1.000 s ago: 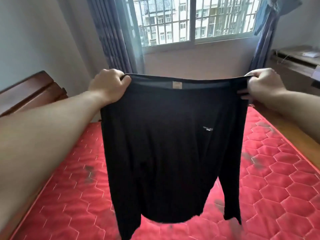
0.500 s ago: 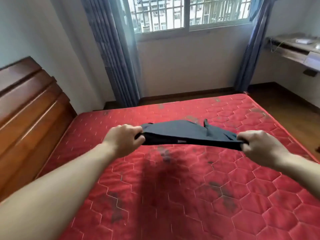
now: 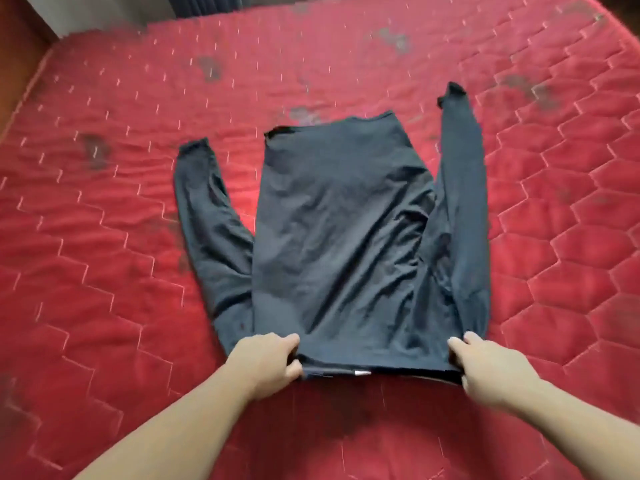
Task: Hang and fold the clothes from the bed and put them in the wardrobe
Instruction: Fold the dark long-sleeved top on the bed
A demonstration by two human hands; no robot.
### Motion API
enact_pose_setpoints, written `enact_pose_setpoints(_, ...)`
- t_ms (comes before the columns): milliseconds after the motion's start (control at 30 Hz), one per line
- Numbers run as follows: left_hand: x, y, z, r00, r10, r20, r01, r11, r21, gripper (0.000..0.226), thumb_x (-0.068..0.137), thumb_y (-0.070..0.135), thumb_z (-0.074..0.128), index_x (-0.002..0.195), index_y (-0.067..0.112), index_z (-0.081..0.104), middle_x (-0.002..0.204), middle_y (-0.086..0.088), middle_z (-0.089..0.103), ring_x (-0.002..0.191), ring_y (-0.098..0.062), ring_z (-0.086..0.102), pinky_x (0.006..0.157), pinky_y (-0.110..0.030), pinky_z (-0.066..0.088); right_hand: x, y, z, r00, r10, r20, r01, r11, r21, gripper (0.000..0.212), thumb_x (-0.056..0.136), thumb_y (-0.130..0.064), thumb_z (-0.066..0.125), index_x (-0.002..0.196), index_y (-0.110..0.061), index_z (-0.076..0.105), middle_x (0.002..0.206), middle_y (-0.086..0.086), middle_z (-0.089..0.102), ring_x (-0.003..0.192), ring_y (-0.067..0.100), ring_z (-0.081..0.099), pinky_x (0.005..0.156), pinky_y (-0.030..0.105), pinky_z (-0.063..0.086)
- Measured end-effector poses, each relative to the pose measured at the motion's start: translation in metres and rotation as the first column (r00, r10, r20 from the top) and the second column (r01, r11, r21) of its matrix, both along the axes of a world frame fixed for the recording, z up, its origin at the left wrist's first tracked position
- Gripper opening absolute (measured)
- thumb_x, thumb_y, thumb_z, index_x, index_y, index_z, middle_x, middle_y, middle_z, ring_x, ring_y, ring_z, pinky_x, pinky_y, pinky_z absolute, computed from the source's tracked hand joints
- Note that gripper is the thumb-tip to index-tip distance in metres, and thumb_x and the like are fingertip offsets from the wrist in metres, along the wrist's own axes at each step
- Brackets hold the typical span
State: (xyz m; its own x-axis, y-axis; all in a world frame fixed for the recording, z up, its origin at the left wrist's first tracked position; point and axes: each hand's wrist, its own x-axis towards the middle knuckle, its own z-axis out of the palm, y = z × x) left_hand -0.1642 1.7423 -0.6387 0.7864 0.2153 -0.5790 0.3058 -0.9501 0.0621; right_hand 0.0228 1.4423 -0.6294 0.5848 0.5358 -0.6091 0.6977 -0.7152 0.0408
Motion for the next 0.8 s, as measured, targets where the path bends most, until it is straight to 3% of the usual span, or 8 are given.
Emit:
enact_pose_setpoints(100, -0.032, -0.023, -0.020, 0.995, -0.014, -0.095, 0.007, 0.997, -0.075, 0.033, 0.089, 0.053, 0.039, 0.107, 0.026, 0.045, 0.110, -0.007, 0.064, 0.103, -0.032, 0.060, 0.080, -0.039, 0.045, -0.031, -0.022, -0.021, 0.999, -0.005, -0.038, 0.002, 0.997, -0.071, 0.038, 0.086, -0.027, 0.040, 0.123, -0.027, 0.037, 0.119, -0.002, 0.046, 0.110, 0.021, 0.060, 0.075, 0.034, 0.043)
enact_pose_setpoints(233, -0.041, -0.035, -0.019, 0.976, -0.033, -0.218, 0.000, 0.989, -0.149, 0.037, 0.086, 0.056, 0.040, 0.108, 0.029, 0.049, 0.115, -0.004, 0.065, 0.106, -0.029, 0.061, 0.083, -0.037, 0.045, -0.041, -0.033, -0.026, 0.985, 0.013, -0.172, -0.048, 0.979, -0.200, 0.033, 0.086, -0.040, 0.039, 0.115, -0.025, 0.046, 0.122, -0.001, 0.051, 0.114, 0.022, 0.059, 0.085, 0.035, 0.045)
enact_pose_setpoints(333, -0.019, -0.038, -0.011, 0.960, -0.016, -0.280, -0.037, 0.983, -0.181, 0.046, 0.082, 0.069, 0.040, 0.104, 0.032, 0.057, 0.115, 0.001, 0.066, 0.109, -0.024, 0.061, 0.085, -0.034, 0.045, -0.023, -0.020, -0.019, 0.932, -0.091, -0.352, -0.008, 0.963, -0.269, 0.042, 0.074, -0.064, 0.043, 0.083, -0.024, 0.055, 0.110, -0.001, 0.065, 0.104, 0.020, 0.063, 0.072, 0.028, 0.042)
enact_pose_setpoints(400, 0.006, -0.043, -0.009, 0.968, 0.026, -0.251, -0.082, 0.973, -0.217, 0.046, 0.081, 0.071, 0.043, 0.104, 0.033, 0.059, 0.112, 0.003, 0.065, 0.107, -0.022, 0.060, 0.085, -0.034, 0.044, -0.006, -0.007, -0.017, 0.944, -0.128, -0.303, 0.081, 0.983, -0.163, 0.047, 0.074, -0.068, 0.045, 0.071, -0.022, 0.052, 0.100, -0.001, 0.069, 0.096, 0.022, 0.065, 0.067, 0.027, 0.041)
enact_pose_setpoints(500, 0.054, -0.057, -0.010, 0.994, 0.035, -0.107, -0.061, 0.966, -0.252, 0.034, 0.089, 0.052, 0.045, 0.115, 0.031, 0.054, 0.114, 0.003, 0.060, 0.109, -0.022, 0.055, 0.084, -0.034, 0.042, 0.019, 0.015, -0.023, 0.994, -0.096, -0.055, 0.105, 0.969, 0.222, 0.023, 0.088, -0.049, 0.045, 0.094, -0.027, 0.050, 0.104, -0.004, 0.055, 0.099, 0.023, 0.060, 0.074, 0.034, 0.049)
enact_pose_setpoints(567, 0.085, -0.066, -0.015, 1.000, 0.005, 0.018, -0.001, 0.974, -0.225, 0.035, 0.091, 0.043, 0.044, 0.124, 0.030, 0.049, 0.119, 0.002, 0.055, 0.113, -0.023, 0.050, 0.088, -0.035, 0.039, 0.037, 0.030, -0.029, 0.998, -0.001, 0.063, -0.021, 0.937, 0.349, 0.034, 0.088, -0.040, 0.048, 0.119, -0.027, 0.049, 0.117, -0.004, 0.048, 0.107, 0.023, 0.054, 0.077, 0.037, 0.050)
enact_pose_setpoints(667, 0.126, -0.075, -0.029, 0.982, 0.003, 0.189, 0.024, 0.990, -0.139, 0.046, 0.092, 0.041, 0.045, 0.136, 0.033, 0.039, 0.137, 0.006, 0.042, 0.124, -0.020, 0.039, 0.098, -0.035, 0.034, 0.060, 0.041, -0.042, 0.990, 0.115, 0.081, -0.133, 0.954, 0.267, 0.066, 0.086, -0.039, 0.049, 0.148, -0.029, 0.028, 0.152, 0.001, 0.029, 0.122, 0.025, 0.043, 0.086, 0.037, 0.042)
enact_pose_setpoints(800, 0.171, -0.075, -0.045, 0.982, 0.004, 0.188, 0.011, 0.997, -0.079, 0.065, 0.092, 0.048, 0.043, 0.150, 0.040, 0.014, 0.161, 0.005, 0.011, 0.147, -0.022, 0.009, 0.115, -0.039, 0.017, 0.094, 0.023, -0.049, 0.996, 0.072, 0.051, -0.080, 0.978, 0.191, 0.076, 0.084, -0.037, 0.052, 0.153, -0.031, 0.017, 0.160, -0.001, 0.018, 0.124, 0.026, 0.043, 0.085, 0.037, 0.044)
